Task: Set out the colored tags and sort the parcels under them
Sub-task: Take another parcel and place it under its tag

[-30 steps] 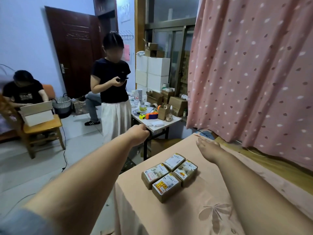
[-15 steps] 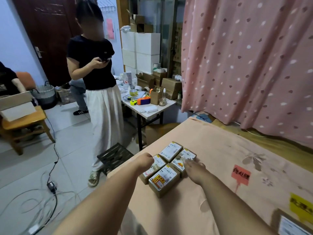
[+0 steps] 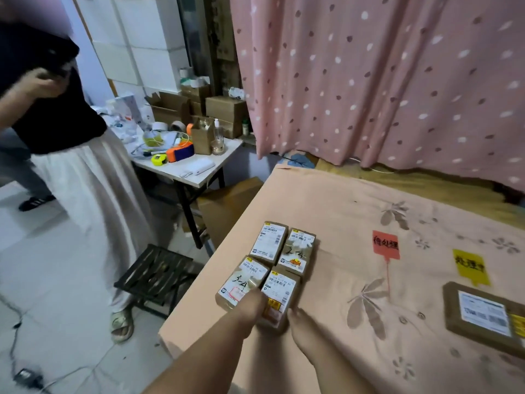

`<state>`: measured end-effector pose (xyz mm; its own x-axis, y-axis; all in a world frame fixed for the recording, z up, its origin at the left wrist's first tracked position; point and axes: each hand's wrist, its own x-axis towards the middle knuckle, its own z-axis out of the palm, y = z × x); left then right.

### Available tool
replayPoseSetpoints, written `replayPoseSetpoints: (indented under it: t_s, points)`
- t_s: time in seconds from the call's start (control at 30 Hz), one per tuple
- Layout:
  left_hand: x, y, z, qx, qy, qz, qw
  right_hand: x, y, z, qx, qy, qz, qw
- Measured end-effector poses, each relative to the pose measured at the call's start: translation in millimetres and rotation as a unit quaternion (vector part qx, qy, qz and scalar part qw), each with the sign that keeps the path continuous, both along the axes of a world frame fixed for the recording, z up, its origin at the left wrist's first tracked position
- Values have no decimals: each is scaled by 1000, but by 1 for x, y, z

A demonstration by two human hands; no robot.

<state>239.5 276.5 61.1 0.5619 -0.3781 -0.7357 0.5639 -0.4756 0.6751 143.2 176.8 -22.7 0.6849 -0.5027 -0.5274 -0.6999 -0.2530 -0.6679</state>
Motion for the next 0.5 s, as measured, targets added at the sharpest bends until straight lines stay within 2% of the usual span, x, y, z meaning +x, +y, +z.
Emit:
replayPoseSetpoints:
  t_s: [0.13,0.2,0.33,0.5]
  points:
    - [6,-4,-23,-27,30,-35,999,-3,14,-13,30,-76,-37,996]
    - [8,2,-44,-42,42,-18,998,-6,20,-17,6,-71,-65,995]
    - [-1,12,-46,-69,72,56,993,-13,25,-24,-22,-29,-71,997]
    - [-6,16,-59,-62,84,61,993,-15,22,-36,-23,-28,-54,998]
